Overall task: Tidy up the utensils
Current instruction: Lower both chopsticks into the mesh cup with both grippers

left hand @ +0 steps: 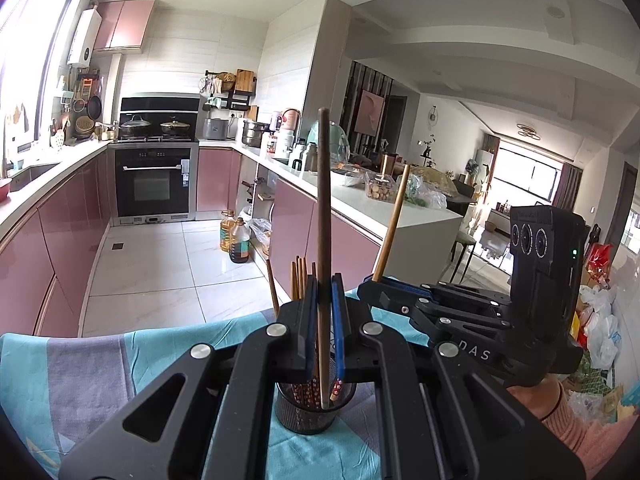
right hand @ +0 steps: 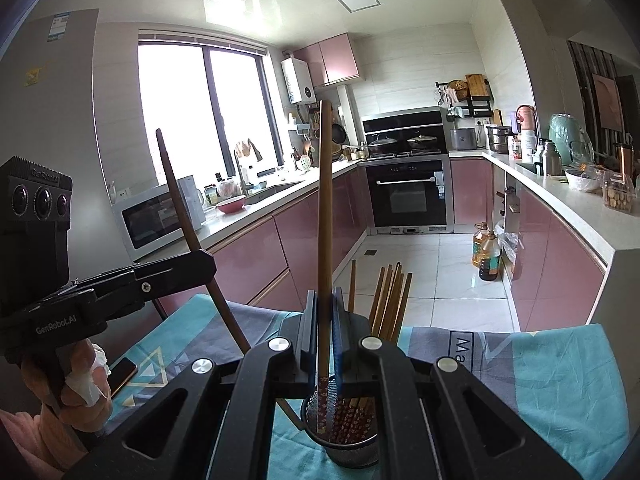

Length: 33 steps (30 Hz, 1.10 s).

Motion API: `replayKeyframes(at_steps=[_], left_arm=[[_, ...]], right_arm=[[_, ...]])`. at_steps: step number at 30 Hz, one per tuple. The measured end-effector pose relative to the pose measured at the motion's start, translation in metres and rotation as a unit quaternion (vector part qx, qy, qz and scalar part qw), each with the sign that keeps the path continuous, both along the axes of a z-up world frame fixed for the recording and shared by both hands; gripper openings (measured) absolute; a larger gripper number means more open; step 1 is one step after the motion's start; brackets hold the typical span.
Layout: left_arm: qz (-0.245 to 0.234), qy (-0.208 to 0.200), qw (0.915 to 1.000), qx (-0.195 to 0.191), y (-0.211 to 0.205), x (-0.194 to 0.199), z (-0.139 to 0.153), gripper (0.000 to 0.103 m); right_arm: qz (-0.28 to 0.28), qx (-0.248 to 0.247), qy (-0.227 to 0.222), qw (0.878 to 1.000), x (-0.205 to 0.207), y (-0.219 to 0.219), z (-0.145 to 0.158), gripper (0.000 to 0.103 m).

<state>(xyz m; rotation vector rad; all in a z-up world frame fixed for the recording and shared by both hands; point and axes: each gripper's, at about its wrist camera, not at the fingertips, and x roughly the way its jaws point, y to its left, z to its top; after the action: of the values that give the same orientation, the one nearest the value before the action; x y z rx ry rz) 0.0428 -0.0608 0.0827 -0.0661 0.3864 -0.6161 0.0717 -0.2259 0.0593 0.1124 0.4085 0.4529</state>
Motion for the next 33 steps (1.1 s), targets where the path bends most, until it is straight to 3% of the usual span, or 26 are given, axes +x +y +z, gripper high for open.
replayKeyframes(at_steps=[33], left_arm=[[0.002, 0.055, 0.9983, 0.019, -0.02, 0.028, -0.015, 0.008]], right_arm=[[-0.024, -0.024, 0.037, 0.999, 0.021, 0.012, -0.033, 0.006]])
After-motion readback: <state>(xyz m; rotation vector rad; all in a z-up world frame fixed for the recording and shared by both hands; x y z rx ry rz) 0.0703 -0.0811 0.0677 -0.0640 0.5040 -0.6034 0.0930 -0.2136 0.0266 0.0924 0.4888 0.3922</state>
